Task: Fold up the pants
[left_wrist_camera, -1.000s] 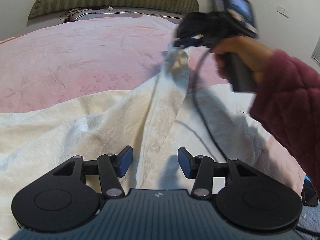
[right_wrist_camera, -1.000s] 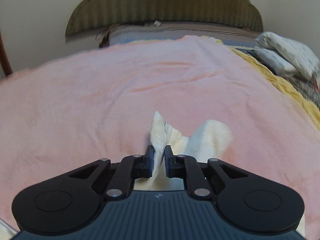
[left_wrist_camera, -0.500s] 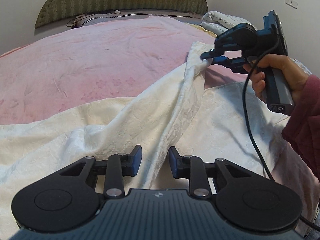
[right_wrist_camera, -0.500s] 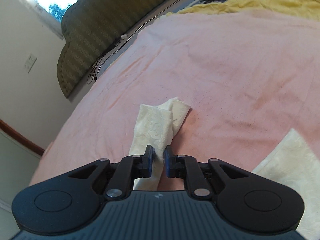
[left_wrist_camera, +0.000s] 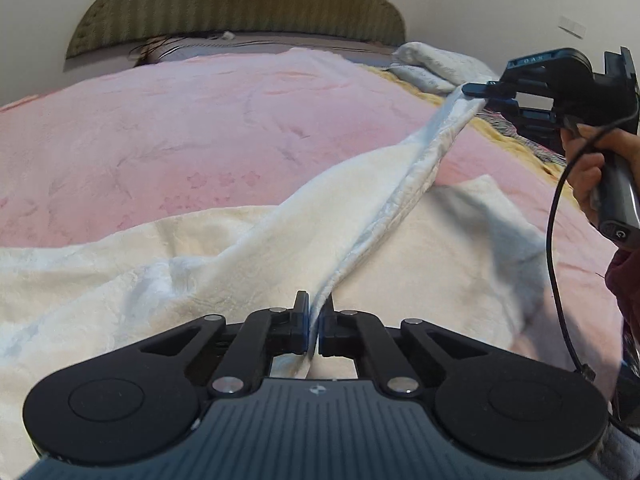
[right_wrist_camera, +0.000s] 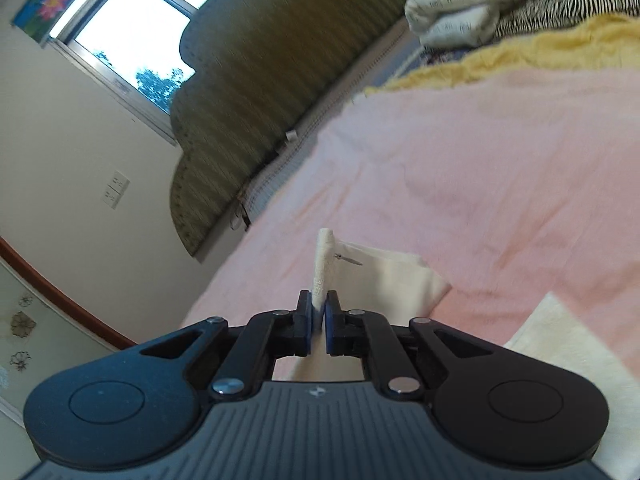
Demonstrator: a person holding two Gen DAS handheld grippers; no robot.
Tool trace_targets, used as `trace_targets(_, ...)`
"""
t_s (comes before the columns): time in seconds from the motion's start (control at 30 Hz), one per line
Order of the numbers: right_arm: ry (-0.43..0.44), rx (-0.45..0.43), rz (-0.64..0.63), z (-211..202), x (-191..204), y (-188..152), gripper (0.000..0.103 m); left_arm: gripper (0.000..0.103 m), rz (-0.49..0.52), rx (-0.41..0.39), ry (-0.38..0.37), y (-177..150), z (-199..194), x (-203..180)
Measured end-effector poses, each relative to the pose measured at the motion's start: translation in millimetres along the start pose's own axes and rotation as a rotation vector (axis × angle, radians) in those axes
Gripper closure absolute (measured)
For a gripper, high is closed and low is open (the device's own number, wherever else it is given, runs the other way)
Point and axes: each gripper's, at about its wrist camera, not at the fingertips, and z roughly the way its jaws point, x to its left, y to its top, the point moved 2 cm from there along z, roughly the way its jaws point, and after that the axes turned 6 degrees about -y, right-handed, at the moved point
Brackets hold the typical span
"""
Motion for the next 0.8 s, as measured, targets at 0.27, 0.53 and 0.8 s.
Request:
trace_targets(0.27,-0.158,0.004,0.080,-79.3,-74.8,-44.1,0.097,0.100,0.127,0.069,-0.124,-25.7,-19.6,-27.4)
trace_targets(0.53,-0.200,0.015,0.144,-97.5,-112.2,-72.7,0.097,0.100,0.193,0.086,-0.120,-35.3,-25.8,-39.2)
trace_targets(0.8,-0.232,0.037,0.106,-90.1,-129.3,-78.3,0.096,0.098,0.214,0.151,-0.092,-45.4,-7.5,-41.2)
